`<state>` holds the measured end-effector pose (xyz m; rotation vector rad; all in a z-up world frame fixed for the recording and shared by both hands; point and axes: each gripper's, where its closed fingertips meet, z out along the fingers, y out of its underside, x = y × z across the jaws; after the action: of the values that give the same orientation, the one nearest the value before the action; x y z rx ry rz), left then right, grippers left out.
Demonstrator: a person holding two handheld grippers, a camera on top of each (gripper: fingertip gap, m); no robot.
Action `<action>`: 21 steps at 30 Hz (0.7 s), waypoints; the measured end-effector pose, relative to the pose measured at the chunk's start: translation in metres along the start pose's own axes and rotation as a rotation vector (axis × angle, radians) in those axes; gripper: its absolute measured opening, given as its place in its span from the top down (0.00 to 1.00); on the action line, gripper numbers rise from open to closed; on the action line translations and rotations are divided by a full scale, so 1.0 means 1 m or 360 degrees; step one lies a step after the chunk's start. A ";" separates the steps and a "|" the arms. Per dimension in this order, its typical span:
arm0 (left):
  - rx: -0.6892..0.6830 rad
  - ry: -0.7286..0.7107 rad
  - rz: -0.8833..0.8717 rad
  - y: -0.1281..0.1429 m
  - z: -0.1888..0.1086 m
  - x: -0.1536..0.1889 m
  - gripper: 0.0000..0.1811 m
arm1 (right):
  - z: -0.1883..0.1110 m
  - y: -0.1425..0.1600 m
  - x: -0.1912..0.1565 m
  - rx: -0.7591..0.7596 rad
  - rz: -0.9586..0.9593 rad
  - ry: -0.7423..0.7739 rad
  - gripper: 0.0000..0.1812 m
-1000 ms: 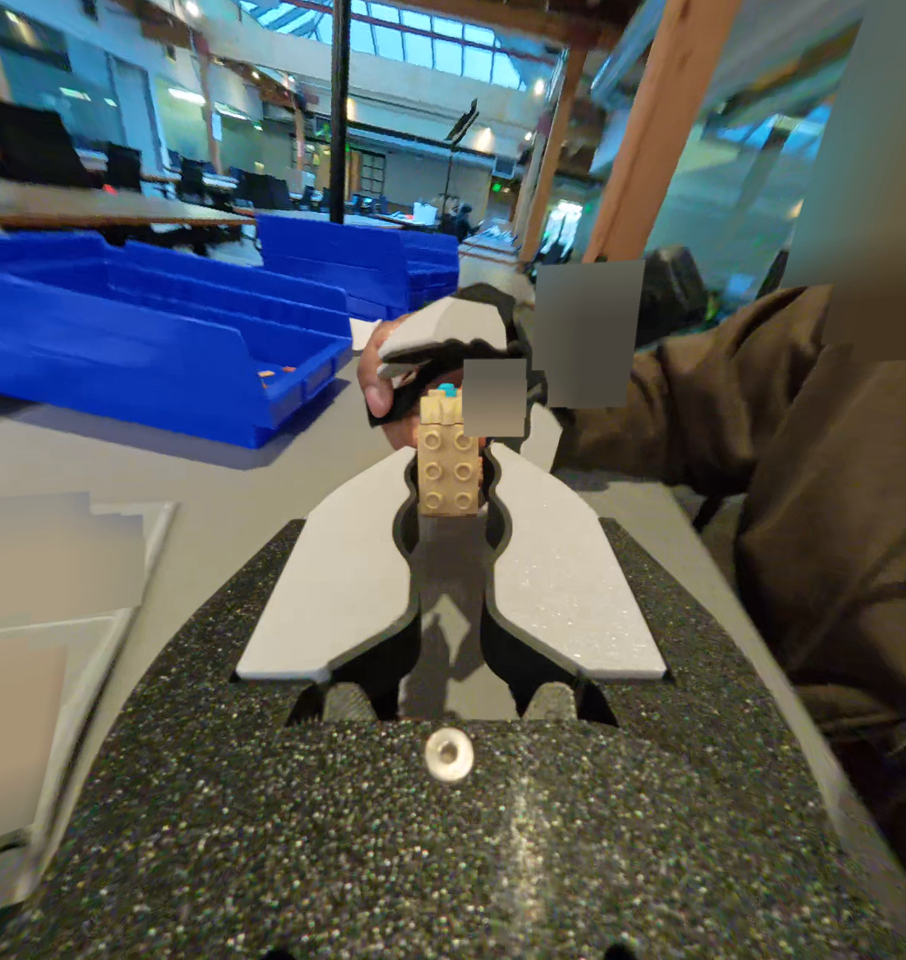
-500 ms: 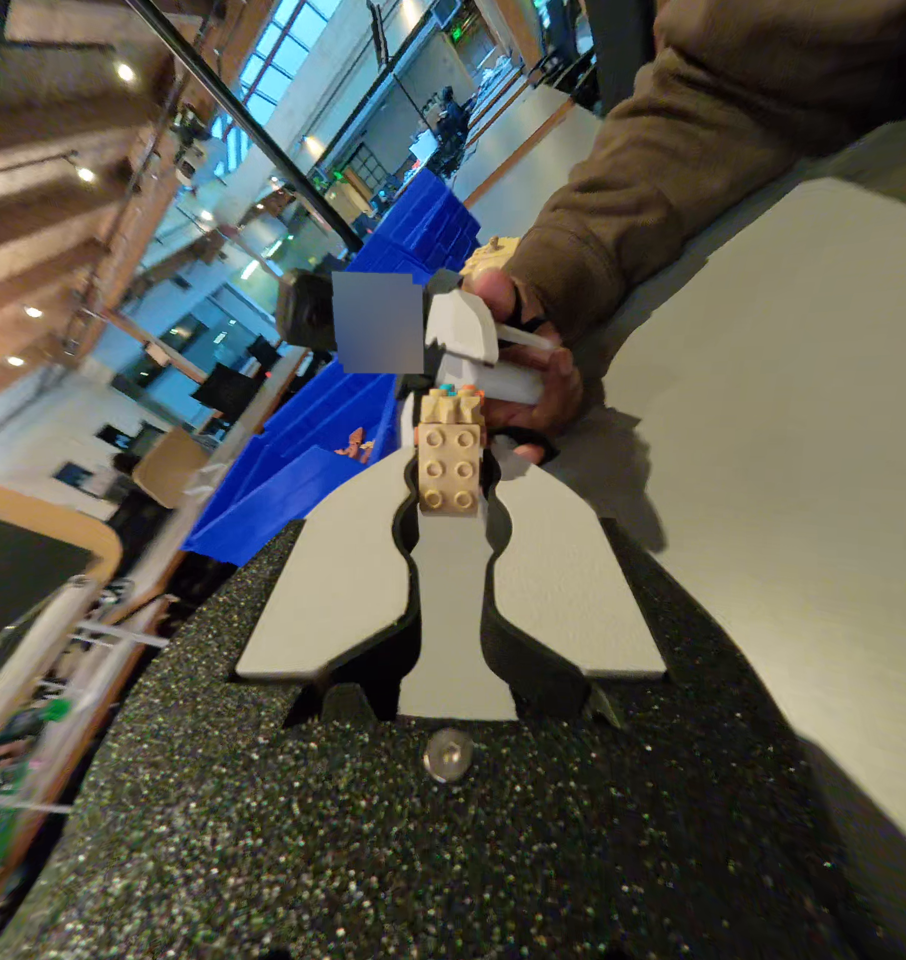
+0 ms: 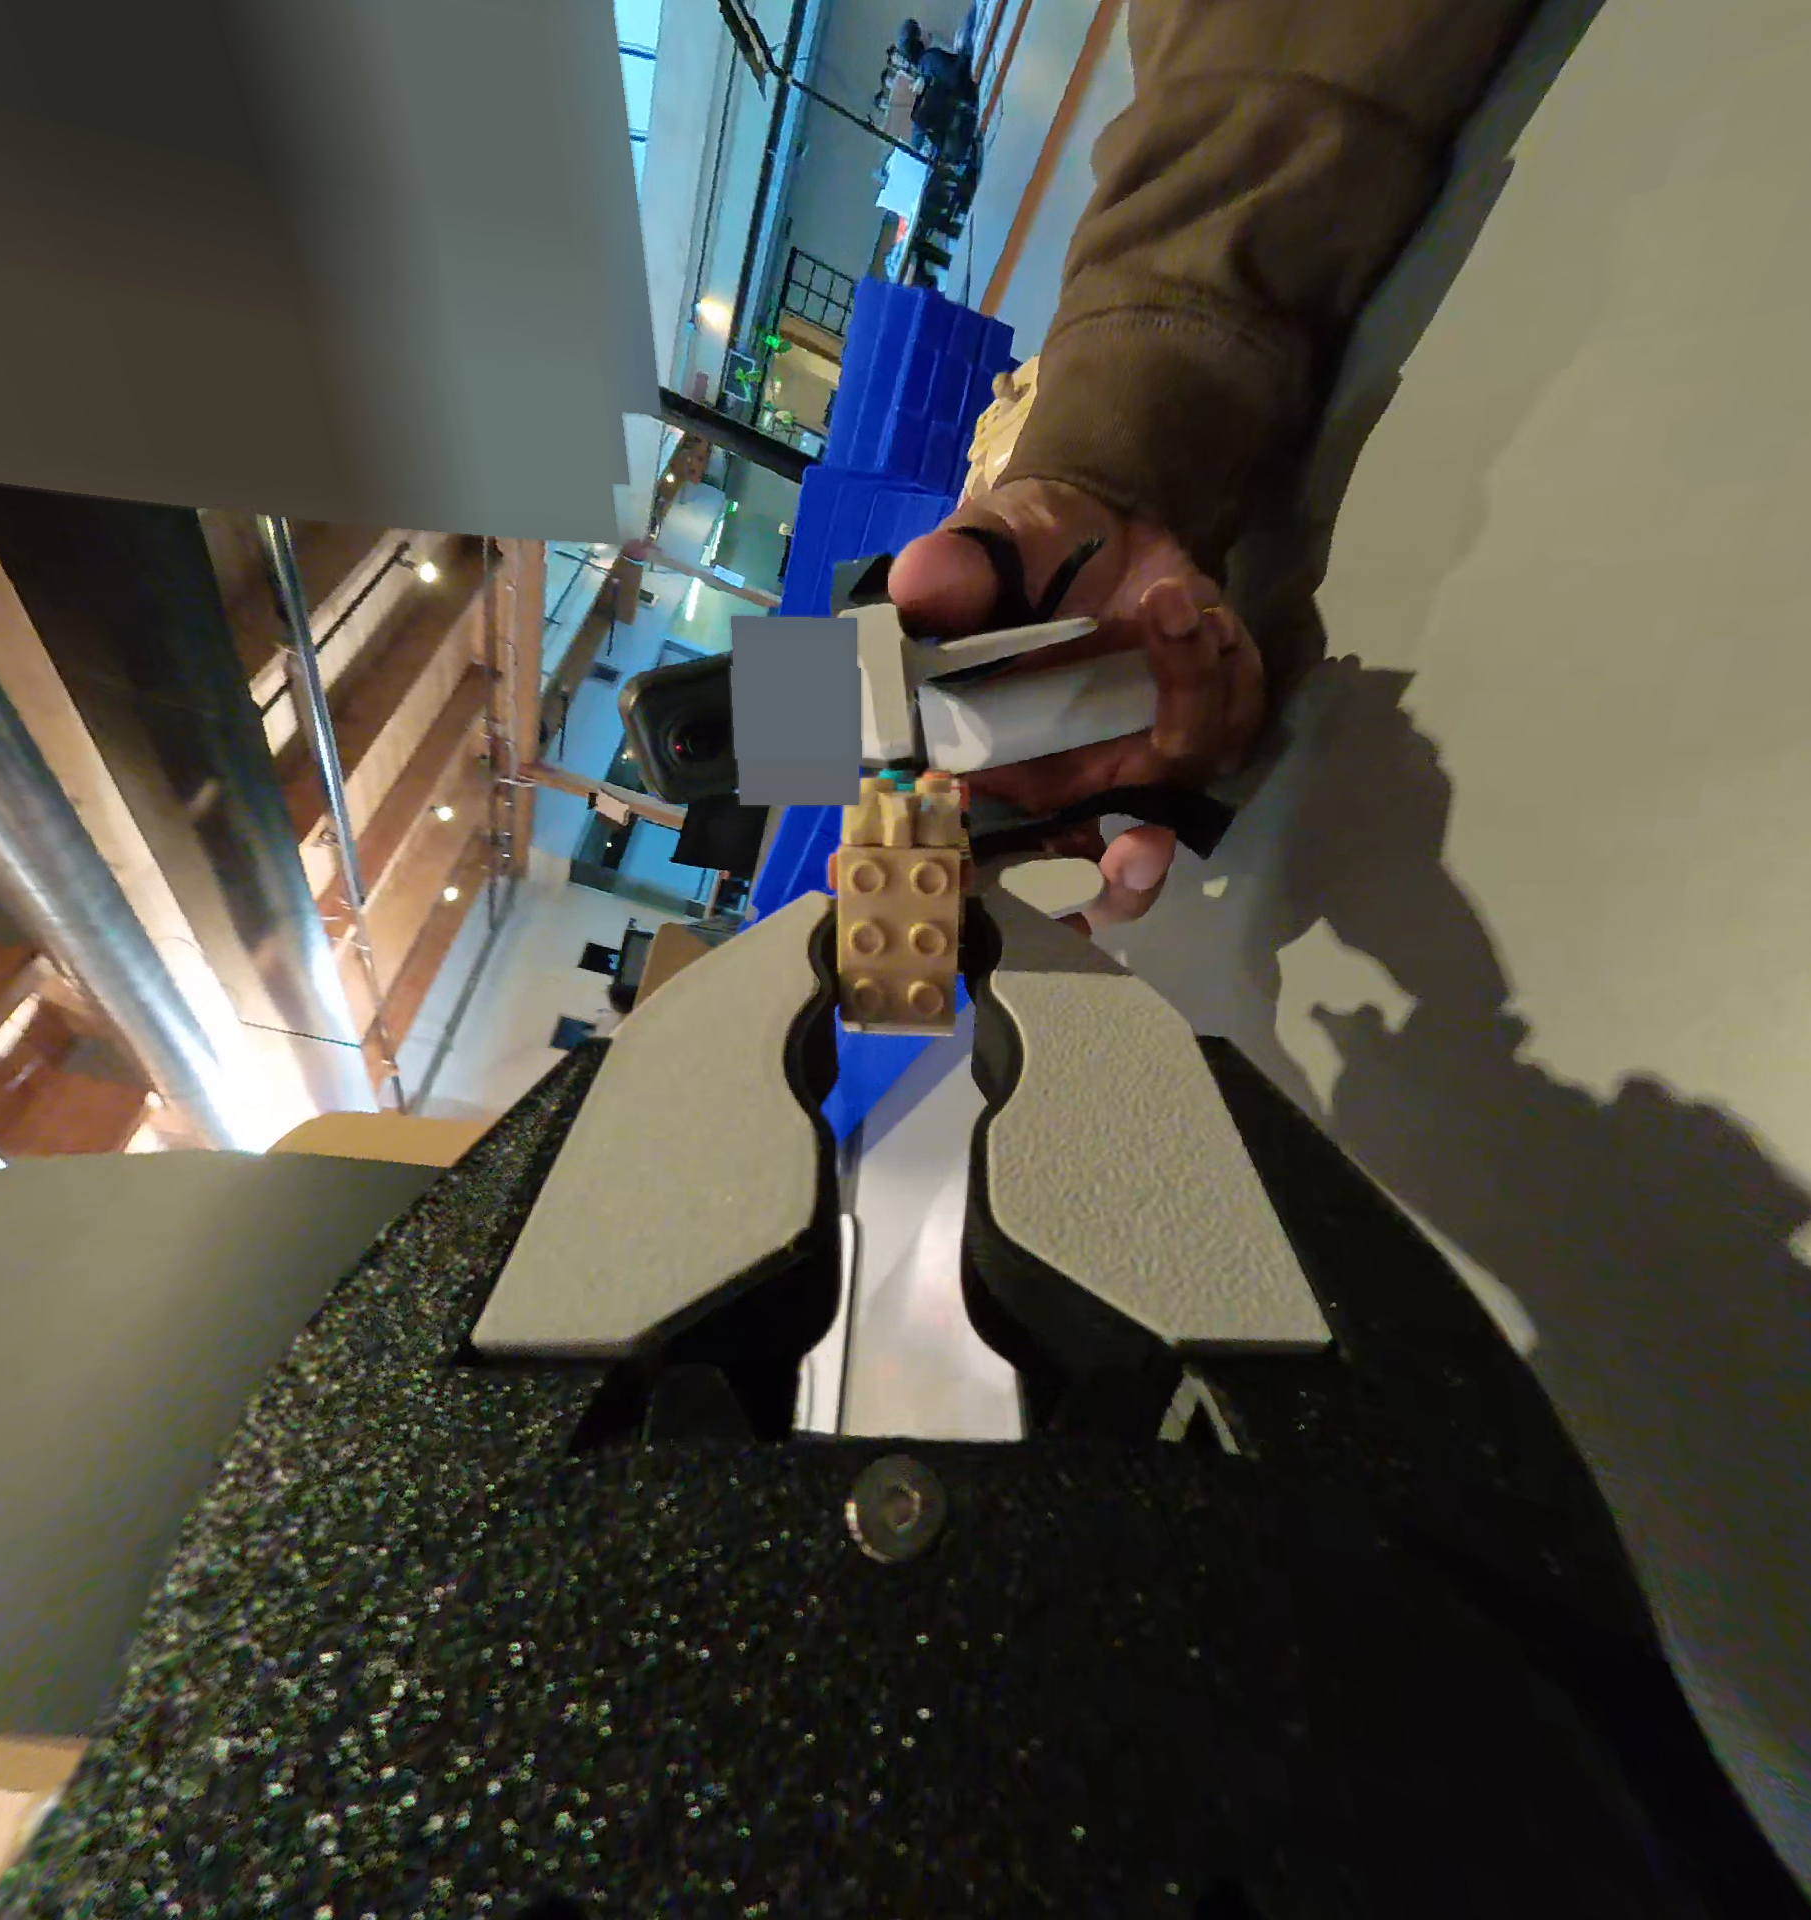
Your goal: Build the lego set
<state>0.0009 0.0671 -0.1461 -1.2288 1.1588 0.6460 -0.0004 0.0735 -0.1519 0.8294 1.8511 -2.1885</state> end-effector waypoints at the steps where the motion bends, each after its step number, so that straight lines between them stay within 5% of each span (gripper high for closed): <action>1: -0.0007 -0.0005 0.0027 -0.001 0.000 0.000 0.88 | 0.000 0.000 -0.001 -0.0002 -0.0011 -0.0007 0.74; 21: 0.0007 -0.0043 0.0090 -0.008 0.001 0.000 0.88 | 0.001 0.000 -0.009 0.0003 -0.0247 -0.0023 0.77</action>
<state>0.0079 0.0660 -0.1430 -1.1837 1.1756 0.7002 0.0068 0.0708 -0.1475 0.6893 1.9684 -2.2795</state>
